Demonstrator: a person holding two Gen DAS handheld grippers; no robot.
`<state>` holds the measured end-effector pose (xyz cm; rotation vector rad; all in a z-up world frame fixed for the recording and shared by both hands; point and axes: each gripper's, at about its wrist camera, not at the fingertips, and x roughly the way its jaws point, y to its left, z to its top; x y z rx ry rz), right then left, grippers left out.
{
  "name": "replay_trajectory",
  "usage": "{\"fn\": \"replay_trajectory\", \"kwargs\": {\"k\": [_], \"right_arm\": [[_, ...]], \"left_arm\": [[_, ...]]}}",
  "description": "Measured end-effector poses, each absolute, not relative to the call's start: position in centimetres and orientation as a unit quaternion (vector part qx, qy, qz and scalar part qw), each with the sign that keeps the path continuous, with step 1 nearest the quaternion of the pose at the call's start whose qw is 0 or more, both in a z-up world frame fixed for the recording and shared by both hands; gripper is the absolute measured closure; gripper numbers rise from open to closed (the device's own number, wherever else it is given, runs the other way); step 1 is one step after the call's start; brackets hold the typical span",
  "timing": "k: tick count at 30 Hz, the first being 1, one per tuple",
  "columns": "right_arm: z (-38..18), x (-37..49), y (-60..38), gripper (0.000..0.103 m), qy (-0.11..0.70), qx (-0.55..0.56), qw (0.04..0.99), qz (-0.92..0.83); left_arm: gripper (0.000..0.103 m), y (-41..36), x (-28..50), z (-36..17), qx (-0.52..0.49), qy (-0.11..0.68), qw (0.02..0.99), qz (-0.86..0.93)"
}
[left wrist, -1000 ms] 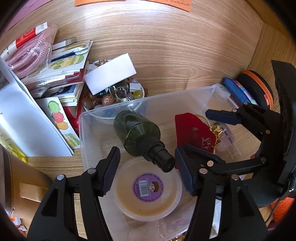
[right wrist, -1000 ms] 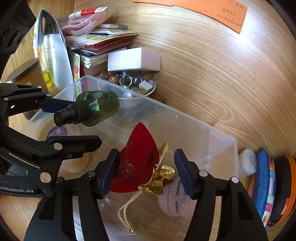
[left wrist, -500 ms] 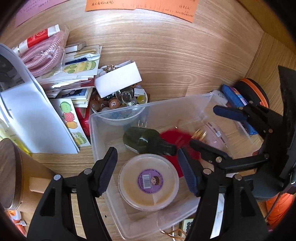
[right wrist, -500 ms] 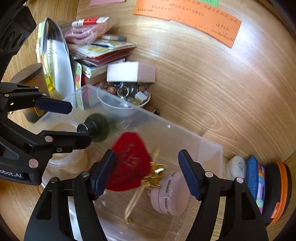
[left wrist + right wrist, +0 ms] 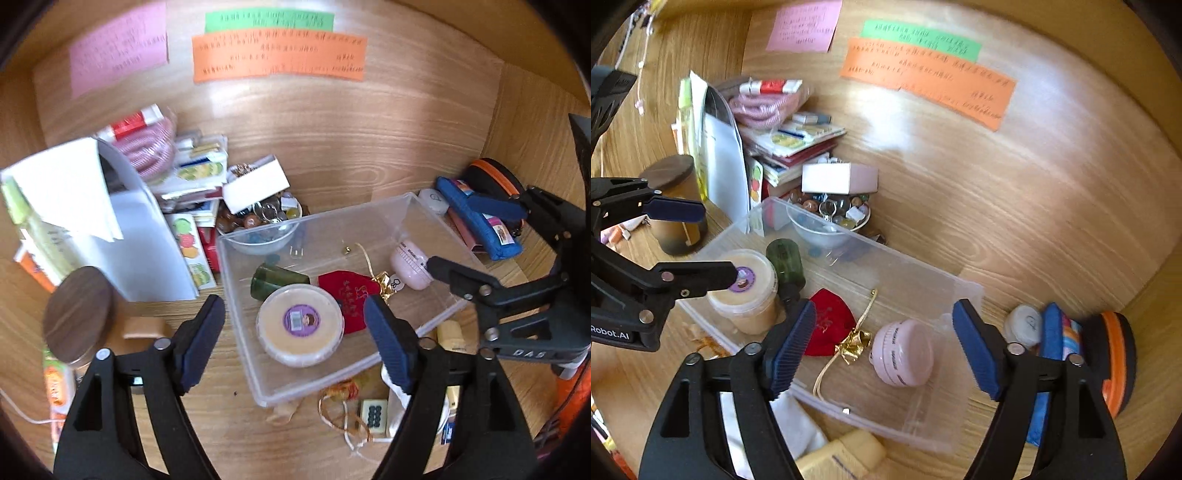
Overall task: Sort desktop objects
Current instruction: 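Lower the pouch and bottle into the clear box and open both tools, then withdraw both tools from the box toward the yellow sunscreen tube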
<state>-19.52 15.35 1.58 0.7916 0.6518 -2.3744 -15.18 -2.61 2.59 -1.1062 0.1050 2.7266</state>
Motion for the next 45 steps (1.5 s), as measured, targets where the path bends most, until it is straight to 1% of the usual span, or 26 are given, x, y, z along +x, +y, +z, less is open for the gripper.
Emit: {"fn": "replay_trajectory", "kwargs": {"k": [4,9,15,30,32,34,38,40,42,43,45], "right_arm": [[2.7,-17.6,16.3,0.025,0.239,0.281,0.271,-0.889],[3.3,-15.3,17.6,0.025,0.231,0.276,0.265,-0.894],[2.7,-13.3,19.6,0.022,0.208,0.285,0.258,-0.899],[-1.4,-10.8,23.4,0.021,0.174,0.331,0.239,-0.896],[-2.1,-10.9,23.7,0.021,0.167,0.34,0.24,-0.894],[-2.6,-11.0,23.9,0.021,0.158,0.348,0.241,-0.892],[-3.3,-11.4,24.4,0.021,0.144,0.359,0.241,-0.89],[-3.5,-11.5,24.6,0.021,0.138,0.364,0.243,-0.889],[-3.7,-11.8,24.9,0.021,0.131,0.371,0.245,-0.886],[-3.8,-11.9,25.0,0.021,0.128,0.373,0.246,-0.885],[-4.2,-12.1,25.3,0.021,0.118,0.383,0.251,-0.881]], "left_arm": [[0.013,-2.5,-12.9,3.5,-0.355,0.046,0.089,0.929],[0.008,-2.6,-10.8,3.9,-0.346,0.045,0.084,0.933],[0.007,-3.0,-9.1,2.6,-0.363,0.033,0.083,0.927],[0.007,-4.8,-8.7,-4.9,-0.439,0.024,0.07,0.896],[0.013,-4.9,-9.1,-5.5,-0.447,0.021,0.072,0.892],[0.029,-5.0,-9.7,-6.1,-0.459,0.019,0.079,0.884],[0.038,-5.3,-10.8,-7.2,-0.476,0.008,0.087,0.875],[0.046,-5.4,-11.0,-7.4,-0.48,0.003,0.095,0.872],[0.048,-5.5,-11.4,-7.7,-0.484,-0.003,0.101,0.87],[0.051,-5.5,-11.5,-7.8,-0.485,-0.006,0.103,0.869],[0.054,-5.4,-11.7,-7.8,-0.485,-0.007,0.106,0.868]]}}
